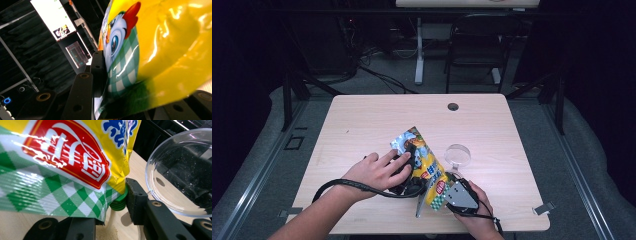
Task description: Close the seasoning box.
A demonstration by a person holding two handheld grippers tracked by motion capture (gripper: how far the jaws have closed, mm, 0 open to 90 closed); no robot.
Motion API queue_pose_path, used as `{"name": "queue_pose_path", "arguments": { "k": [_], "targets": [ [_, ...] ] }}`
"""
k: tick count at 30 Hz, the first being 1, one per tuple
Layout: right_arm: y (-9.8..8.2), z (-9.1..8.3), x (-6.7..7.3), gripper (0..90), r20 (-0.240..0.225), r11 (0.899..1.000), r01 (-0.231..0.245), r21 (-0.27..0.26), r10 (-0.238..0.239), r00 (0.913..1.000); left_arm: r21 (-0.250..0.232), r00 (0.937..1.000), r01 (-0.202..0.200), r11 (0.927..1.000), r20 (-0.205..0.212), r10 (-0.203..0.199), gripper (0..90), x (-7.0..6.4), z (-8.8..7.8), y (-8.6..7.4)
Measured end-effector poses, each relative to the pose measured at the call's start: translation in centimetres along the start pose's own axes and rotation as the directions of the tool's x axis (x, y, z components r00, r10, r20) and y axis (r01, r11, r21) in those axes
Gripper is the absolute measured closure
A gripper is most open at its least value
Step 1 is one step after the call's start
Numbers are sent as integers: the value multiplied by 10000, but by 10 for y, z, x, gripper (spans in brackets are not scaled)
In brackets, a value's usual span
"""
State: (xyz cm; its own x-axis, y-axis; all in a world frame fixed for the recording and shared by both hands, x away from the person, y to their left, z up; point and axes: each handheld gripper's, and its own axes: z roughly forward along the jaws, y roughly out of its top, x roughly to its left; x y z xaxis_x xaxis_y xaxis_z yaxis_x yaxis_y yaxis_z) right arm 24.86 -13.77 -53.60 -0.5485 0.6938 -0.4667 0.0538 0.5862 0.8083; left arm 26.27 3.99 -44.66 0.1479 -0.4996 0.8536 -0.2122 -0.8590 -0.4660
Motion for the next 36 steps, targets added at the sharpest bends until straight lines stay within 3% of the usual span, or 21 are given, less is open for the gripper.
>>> {"name": "queue_pose_path", "arguments": {
  "k": [9, 12, 15, 17, 18, 19, 23, 26, 27, 32, 33, 36],
  "targets": [
    [0, 0, 0, 707, 22, 10000, 34, 28, -34, 10000, 36, 9998, -132, 9999, 154, 132, 726, -1, 0, 0],
    [0, 0, 0, 707, 67, 9999, 75, 73, -76, 9999, -127, 9999, -99, 9999, -39, 98, 730, -2, 0, 0],
    [-1, 0, 0, 707, 61, 9999, 79, 69, -80, 9999, -112, 9997, -245, 9996, -20, 245, 740, -1, -1, 0],
    [-1, 0, 0, 707, 56, 9999, 80, 82, -80, 10000, -139, 9999, -122, 9998, 2, 122, 743, -3, -1, 0],
    [-1, 0, 0, 707, 53, 9999, 80, 85, -81, 10000, -79, 9996, -265, 9996, -33, 264, 743, -2, -1, 0],
    [-1, 0, 0, 707, 53, 9999, 83, 87, -83, 10000, -253, 10000, -64, 9997, -42, 63, 744, -3, 0, 0],
    [-1, 0, 0, 707, 59, 9999, 81, 82, -82, 9999, -44, 9990, -387, 9992, 220, 388, 749, -2, -1, 0],
    [-1, 0, 0, 707, 59, 9999, 72, 78, -72, 10000, -45, 9989, -424, 9991, 204, 424, 754, -1, -1, 0],
    [-1, 0, 0, 707, 50, 9999, 74, 86, -75, 10000, -172, 9997, -210, 9996, 119, 212, 755, -3, 0, 0],
    [-1, 0, 0, 707, 65, 10000, 28, 27, -28, 10000, -68, 9989, -377, 9993, 268, 379, 760, -2, -1, 0],
    [-1, 0, 0, 707, 61, 10000, 26, 27, -27, 10000, -70, 9990, -454, 9989, 52, 455, 760, -2, -2, 0],
    [-1, 0, 0, 707, 61, 9999, 82, 85, -83, 9999, -218, 9997, -235, 9995, -37, 235, 761, -4, -2, 0]
  ]
}}
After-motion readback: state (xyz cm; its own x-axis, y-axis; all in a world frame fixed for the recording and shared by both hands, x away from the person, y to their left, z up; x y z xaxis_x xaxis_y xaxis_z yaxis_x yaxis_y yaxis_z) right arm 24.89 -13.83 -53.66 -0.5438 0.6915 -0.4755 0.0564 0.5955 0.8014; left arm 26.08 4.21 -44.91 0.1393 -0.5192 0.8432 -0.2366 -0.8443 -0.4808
